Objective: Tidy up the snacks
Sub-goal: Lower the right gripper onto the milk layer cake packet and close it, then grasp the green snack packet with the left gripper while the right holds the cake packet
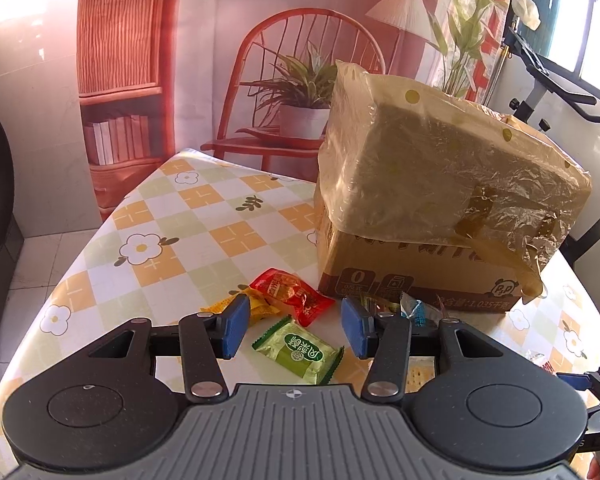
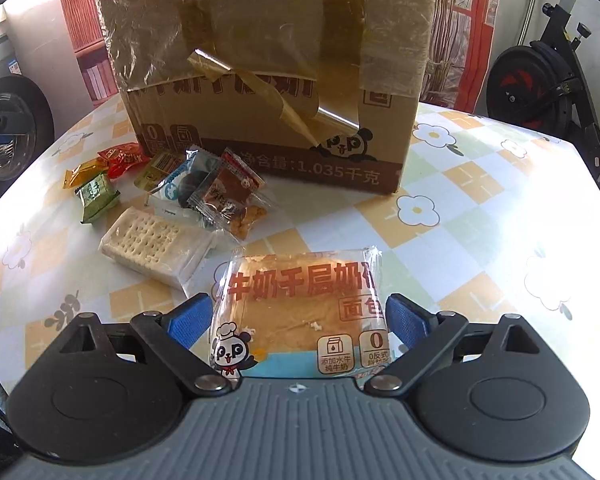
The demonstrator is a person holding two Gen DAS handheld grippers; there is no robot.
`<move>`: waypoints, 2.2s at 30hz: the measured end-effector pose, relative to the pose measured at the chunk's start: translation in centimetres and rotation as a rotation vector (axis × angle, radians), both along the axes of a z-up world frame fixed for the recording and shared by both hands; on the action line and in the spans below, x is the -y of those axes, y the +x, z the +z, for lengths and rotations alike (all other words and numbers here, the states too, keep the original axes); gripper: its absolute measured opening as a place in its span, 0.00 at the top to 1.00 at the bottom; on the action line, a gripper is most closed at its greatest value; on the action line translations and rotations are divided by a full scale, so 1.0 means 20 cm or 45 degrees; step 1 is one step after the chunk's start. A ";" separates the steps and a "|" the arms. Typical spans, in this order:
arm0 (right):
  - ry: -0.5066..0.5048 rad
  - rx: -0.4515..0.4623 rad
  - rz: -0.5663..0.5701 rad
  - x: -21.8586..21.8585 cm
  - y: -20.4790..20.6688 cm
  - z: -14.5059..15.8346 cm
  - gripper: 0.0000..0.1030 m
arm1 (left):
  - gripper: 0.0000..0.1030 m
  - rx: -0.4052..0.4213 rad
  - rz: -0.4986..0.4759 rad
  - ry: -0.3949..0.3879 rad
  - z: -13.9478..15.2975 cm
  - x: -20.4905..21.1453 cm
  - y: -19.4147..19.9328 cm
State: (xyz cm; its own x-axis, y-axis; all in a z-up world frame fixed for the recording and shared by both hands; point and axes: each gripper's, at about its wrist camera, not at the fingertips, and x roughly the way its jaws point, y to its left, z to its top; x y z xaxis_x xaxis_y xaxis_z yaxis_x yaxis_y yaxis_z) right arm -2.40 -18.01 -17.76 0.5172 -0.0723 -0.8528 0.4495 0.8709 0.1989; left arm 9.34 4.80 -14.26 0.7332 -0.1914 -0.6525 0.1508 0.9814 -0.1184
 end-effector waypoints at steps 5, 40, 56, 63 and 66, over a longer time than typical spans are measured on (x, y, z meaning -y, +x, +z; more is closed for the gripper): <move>-0.118 0.047 0.042 -0.06 0.01 -0.04 0.20 | 0.49 -0.041 0.002 0.002 -0.07 -0.01 0.00; -0.159 0.388 -0.058 0.00 0.06 -0.16 0.29 | 0.50 -0.282 0.141 -0.006 -0.47 0.21 0.35; -0.164 0.389 -0.051 0.00 0.06 -0.16 0.28 | 0.62 -0.113 0.018 0.195 -0.48 0.32 0.11; -0.163 0.389 -0.052 0.00 0.06 -0.16 0.28 | 0.62 -0.106 -0.003 0.161 -0.49 0.30 0.04; -0.163 0.390 -0.052 0.00 0.06 -0.16 0.28 | 0.62 -0.107 0.000 0.154 -0.49 0.30 0.03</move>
